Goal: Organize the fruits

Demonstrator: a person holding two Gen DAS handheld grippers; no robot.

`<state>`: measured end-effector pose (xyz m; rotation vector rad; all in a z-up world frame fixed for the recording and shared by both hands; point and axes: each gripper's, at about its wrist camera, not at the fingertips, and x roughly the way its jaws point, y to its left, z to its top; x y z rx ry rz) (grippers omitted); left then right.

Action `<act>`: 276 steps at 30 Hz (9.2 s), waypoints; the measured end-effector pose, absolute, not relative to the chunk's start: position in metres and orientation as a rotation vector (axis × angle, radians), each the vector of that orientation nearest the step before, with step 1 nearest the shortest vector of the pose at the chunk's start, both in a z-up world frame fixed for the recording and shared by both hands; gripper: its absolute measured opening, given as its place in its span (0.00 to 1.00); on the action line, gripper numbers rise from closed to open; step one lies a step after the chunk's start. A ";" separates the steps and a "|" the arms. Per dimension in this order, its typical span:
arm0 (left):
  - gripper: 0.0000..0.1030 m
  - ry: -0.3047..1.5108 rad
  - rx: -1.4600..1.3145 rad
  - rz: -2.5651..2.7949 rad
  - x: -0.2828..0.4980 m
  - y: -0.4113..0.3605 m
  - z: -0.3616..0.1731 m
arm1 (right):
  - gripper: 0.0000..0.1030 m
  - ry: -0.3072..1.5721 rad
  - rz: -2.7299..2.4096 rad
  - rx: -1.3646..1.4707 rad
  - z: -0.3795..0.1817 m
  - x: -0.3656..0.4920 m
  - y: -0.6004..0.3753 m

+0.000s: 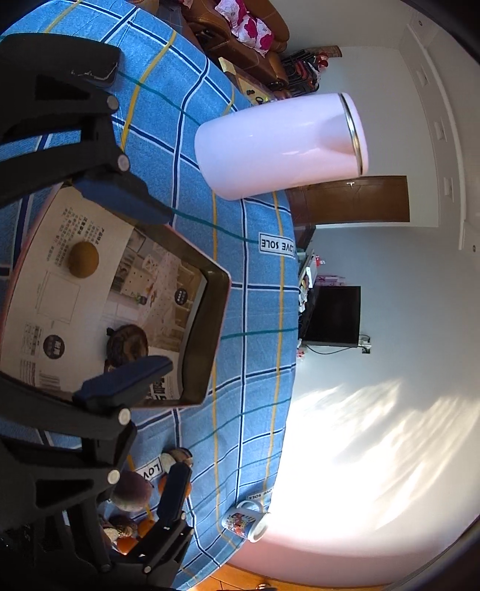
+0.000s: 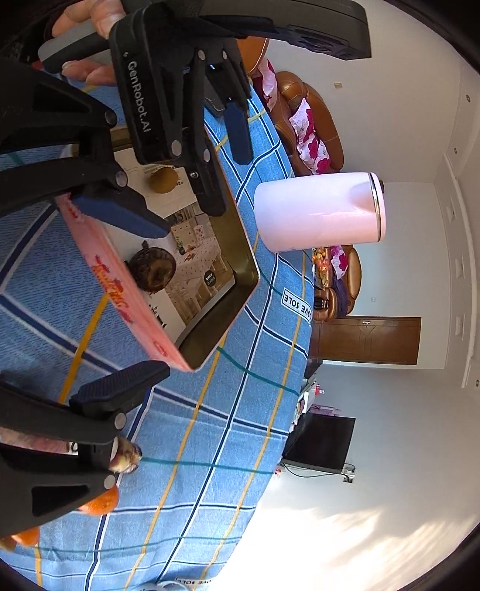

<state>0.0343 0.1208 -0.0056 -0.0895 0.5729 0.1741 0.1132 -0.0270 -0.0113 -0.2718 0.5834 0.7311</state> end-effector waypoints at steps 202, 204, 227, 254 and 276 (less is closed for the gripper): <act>0.75 0.542 -0.161 0.126 0.035 0.112 0.000 | 0.62 0.579 0.739 -0.270 -0.006 0.088 -0.067; 0.74 0.545 -0.150 0.076 0.038 0.089 0.001 | 0.63 0.574 0.668 -0.257 -0.005 0.085 -0.099; 0.75 0.706 -0.034 -0.146 0.067 -0.024 -0.039 | 0.63 0.759 0.452 -0.184 -0.048 0.109 -0.196; 0.52 0.769 -0.048 -0.272 0.084 -0.042 -0.046 | 0.39 0.722 0.474 -0.165 -0.048 0.107 -0.198; 0.52 0.597 -0.049 -0.199 0.060 -0.032 -0.027 | 0.39 0.538 0.466 -0.172 -0.037 0.082 -0.203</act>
